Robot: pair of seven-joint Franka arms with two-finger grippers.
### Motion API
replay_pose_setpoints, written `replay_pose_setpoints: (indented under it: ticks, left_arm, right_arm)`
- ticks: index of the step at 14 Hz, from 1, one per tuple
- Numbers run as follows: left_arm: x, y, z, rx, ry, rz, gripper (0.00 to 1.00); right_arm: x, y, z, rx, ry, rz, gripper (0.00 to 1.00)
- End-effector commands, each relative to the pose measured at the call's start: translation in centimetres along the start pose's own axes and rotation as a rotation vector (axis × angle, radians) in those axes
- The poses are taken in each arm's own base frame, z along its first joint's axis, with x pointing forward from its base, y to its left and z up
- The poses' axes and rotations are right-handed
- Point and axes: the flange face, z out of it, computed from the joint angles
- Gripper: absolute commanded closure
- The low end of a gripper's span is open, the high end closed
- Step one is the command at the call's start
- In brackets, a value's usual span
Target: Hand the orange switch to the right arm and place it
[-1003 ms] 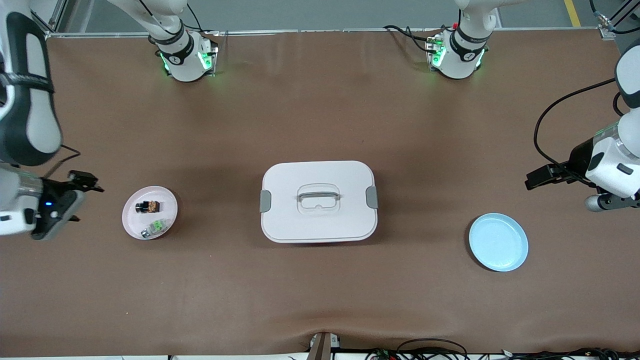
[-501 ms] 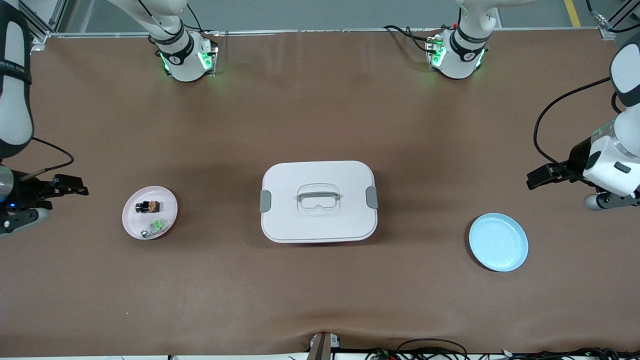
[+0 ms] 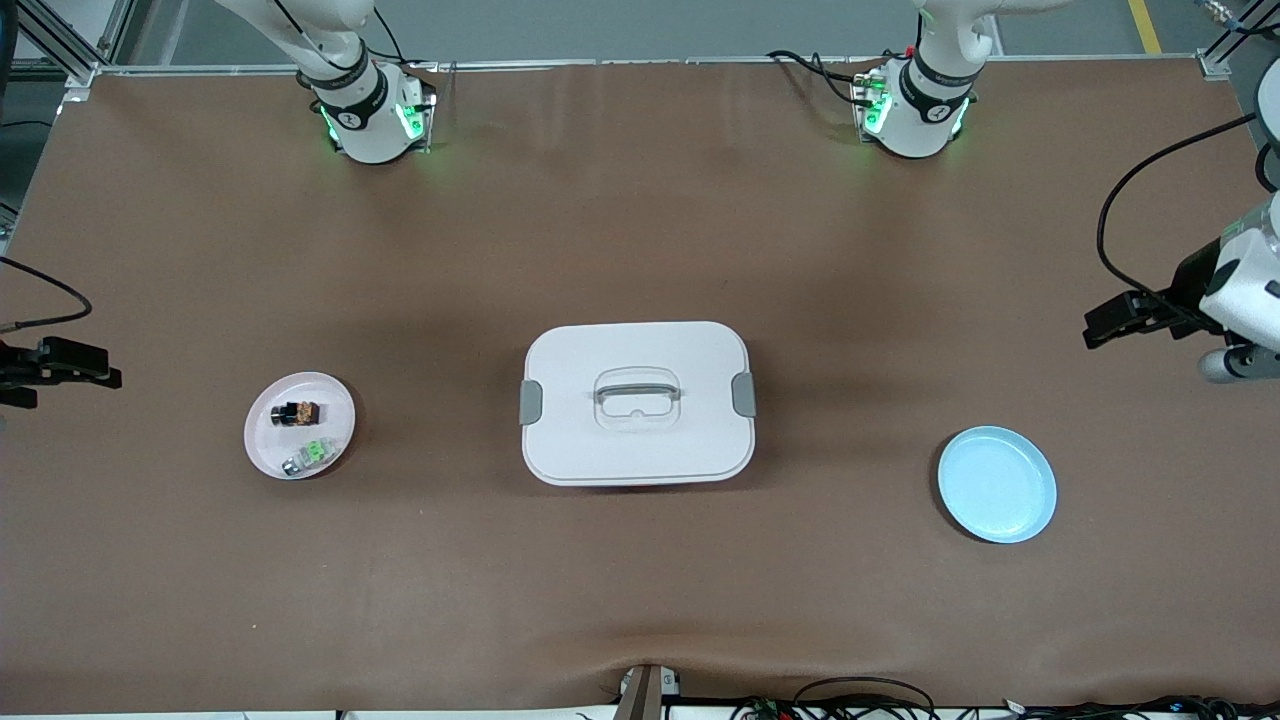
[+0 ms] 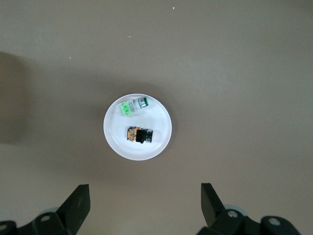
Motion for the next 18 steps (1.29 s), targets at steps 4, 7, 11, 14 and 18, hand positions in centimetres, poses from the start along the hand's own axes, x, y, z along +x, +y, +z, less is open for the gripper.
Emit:
replay_pose_setpoints:
  ticks: [4, 7, 11, 14, 18]
  left_arm:
    - [-3.9, 0.4, -3.6, -0.048, 0.042, 0.035, 0.0]
    - [-4.4, 0.7, -5.8, -0.049, 0.079, 0.041, 0.0]
    - [-4.5, 0.6, -8.6, -0.05, 0.086, 0.036, 0.0]
    - [-4.6, 0.8, -9.0, -0.05, 0.082, 0.032, 0.0]
    - [-4.4, 0.9, -6.6, -0.045, -0.01, 0.042, 0.0]
  right_arm:
    - [-2.0, -4.3, -6.0, -0.109, 0.003, -0.027, 0.0]
    - [-2.5, -5.9, -7.2, -0.097, 0.022, 0.131, 0.0]
    - [-2.7, -5.9, -7.2, -0.089, 0.009, 0.164, 0.0]
    - [-3.6, -6.5, -8.7, -0.091, 0.032, 0.175, 0.0]
    - [-4.4, -8.5, -8.5, -0.07, -0.038, 0.232, 0.0]
